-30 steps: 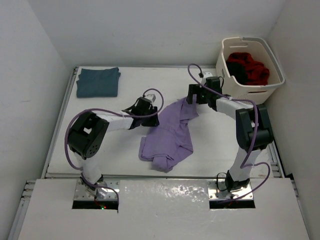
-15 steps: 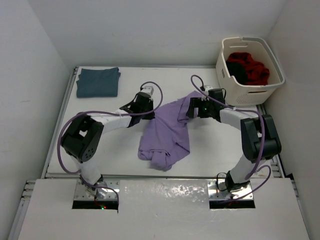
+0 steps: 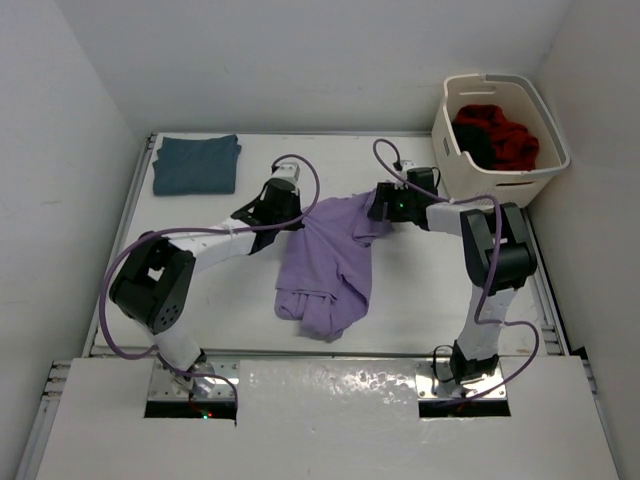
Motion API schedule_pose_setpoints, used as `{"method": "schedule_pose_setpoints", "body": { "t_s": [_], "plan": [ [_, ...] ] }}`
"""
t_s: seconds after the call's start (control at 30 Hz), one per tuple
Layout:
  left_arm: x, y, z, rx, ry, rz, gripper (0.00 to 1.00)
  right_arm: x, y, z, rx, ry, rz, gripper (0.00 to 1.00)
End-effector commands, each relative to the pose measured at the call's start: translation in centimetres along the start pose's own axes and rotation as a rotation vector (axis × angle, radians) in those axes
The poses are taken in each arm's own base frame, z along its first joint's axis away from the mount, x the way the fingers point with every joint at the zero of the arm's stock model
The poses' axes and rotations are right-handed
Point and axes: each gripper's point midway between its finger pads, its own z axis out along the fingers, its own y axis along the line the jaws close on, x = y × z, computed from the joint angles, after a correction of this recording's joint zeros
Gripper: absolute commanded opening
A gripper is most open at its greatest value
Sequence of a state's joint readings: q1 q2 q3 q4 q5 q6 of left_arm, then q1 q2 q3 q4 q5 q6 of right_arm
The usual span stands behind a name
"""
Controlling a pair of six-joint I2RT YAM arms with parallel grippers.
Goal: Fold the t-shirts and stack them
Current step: Flatten out the tshirt
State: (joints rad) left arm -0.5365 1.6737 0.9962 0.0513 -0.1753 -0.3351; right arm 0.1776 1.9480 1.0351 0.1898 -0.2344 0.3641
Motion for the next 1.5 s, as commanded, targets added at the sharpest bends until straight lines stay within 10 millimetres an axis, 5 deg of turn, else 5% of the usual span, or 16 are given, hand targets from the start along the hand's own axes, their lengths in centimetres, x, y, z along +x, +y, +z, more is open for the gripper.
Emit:
{"method": "schedule_pose_setpoints", "body": {
  "t_s": [0.0, 0.03, 0.07, 0.1, 0.37, 0.5, 0.63, 0.77, 0.8, 0.93, 1.03, 1.2, 1.37, 1.47],
  "plan": [
    [-2.4, 0.9, -0.3, -0.030, -0.077, 0.001, 0.00, -3.2, 0.0, 0.2, 0.015, -0.092, -0.041, 0.56],
    [-2.7, 1.0, -0.4, -0.039, -0.084, 0.000, 0.00, -3.7, 0.3, -0.1, 0.008, -0.112, -0.045, 0.21],
    [-3.3, 1.5, -0.4, -0.059, -0.097, -0.002, 0.00, -4.0, 0.4, -0.5, 0.009, -0.117, -0.047, 0.03],
    [-3.7, 1.8, -0.6, -0.075, -0.109, -0.004, 0.00, -4.2, 0.2, -1.0, 0.028, -0.119, -0.067, 0.00],
    [-11.7, 3.8, -4.4, -0.204, -0.322, -0.011, 0.00, -11.1, -1.3, -9.7, 0.272, -0.259, -0.236, 0.00],
    [-19.1, 4.6, -10.5, -0.284, -0.542, -0.038, 0.00, -16.7, -1.4, -17.4, 0.422, -0.422, -0.344, 0.00],
    [-25.0, 3.2, -17.2, -0.239, -0.715, 0.014, 0.00, -21.9, 1.1, -24.8, 0.440, -0.589, -0.435, 0.00],
    [-29.5, 3.1, -26.9, -0.224, -0.914, 0.014, 0.00, -25.9, 1.8, -33.8, 0.597, -0.759, -0.455, 0.00],
    [-29.9, 3.3, -28.5, -0.227, -0.941, 0.033, 0.00, -26.9, 2.1, -36.9, 0.634, -0.821, -0.454, 0.00],
    [-30.5, 3.0, -35.3, -0.145, -1.055, 0.060, 0.00, -28.4, 3.5, -42.8, 0.678, -0.924, -0.492, 0.00],
    [-30.2, 1.7, -41.3, -0.004, -1.153, 0.097, 0.00, -28.9, 4.9, -46.5, 0.676, -0.995, -0.511, 0.00],
    [-29.2, 0.1, -47.7, 0.172, -1.239, 0.125, 0.00, -29.9, 7.5, -52.7, 0.651, -1.131, -0.532, 0.00],
    [-28.1, -1.7, -50.5, 0.326, -1.254, 0.145, 0.00, -30.8, 9.8, -57.3, 0.607, -1.245, -0.530, 0.00],
    [-28.4, -3.1, -50.5, 0.390, -1.237, 0.175, 0.00, -31.3, 10.5, -56.5, 0.556, -1.235, -0.544, 0.00]
  ]
}}
